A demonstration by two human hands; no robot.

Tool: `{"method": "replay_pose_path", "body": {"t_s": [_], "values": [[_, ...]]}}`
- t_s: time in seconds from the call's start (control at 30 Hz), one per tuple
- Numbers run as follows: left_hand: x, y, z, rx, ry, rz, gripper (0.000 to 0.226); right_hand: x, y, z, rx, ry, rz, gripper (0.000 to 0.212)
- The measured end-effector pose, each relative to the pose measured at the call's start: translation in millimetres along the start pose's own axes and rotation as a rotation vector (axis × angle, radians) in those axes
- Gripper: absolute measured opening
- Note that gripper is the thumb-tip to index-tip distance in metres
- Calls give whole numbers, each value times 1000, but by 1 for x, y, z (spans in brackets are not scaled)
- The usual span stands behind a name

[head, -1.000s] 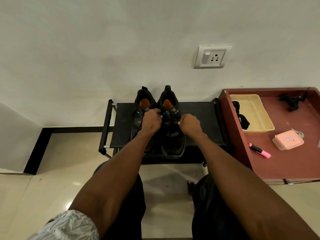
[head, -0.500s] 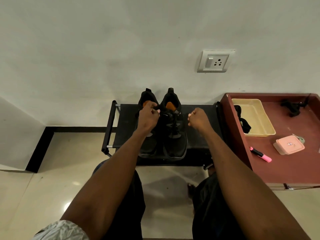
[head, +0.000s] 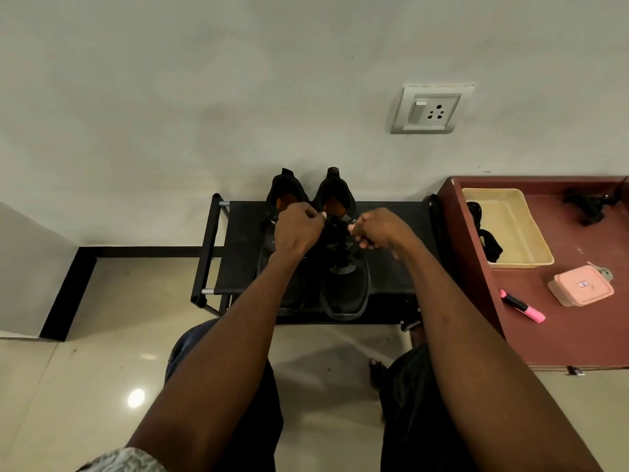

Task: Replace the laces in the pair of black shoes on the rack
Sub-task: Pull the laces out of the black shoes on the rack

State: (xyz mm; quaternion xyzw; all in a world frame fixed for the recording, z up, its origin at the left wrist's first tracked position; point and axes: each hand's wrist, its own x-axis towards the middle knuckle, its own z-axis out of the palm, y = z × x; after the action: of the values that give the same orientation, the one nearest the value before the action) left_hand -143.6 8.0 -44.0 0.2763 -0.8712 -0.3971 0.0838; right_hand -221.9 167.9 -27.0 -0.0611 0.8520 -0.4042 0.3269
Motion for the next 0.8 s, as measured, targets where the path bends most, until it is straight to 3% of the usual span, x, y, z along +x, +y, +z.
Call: {"method": "replay_pose_path", "body": {"t_s": [0.07, 0.17, 0.27, 0.37, 0.47, 0.57, 0.67, 0.8], "values": [[0, -4, 3, 0, -3, -25, 21, 1, 0, 1, 136, 10, -13, 15], [1, -7, 9, -31, -136, -111, 33, 3, 3, 3, 264, 39, 16, 13], [-4, -8, 12, 111, -222, -54, 32, 4, 7, 5, 343, 19, 57, 13], [-4, -1, 10, 96, -191, -46, 30, 2, 8, 6, 431, 15, 85, 14], [-5, 5, 9, -116, -141, -167, 39, 0, 10, 7, 483, -9, 94, 14], [-9, 6, 10, -126, -202, -130, 37, -3, 10, 8, 482, -27, 87, 13], [-5, 4, 3, -341, -87, -243, 21, -6, 12, 6, 488, -11, 91, 15], [-4, -2, -1, -495, 23, -356, 20, -14, 10, 4, 505, 52, 120, 17]]}}
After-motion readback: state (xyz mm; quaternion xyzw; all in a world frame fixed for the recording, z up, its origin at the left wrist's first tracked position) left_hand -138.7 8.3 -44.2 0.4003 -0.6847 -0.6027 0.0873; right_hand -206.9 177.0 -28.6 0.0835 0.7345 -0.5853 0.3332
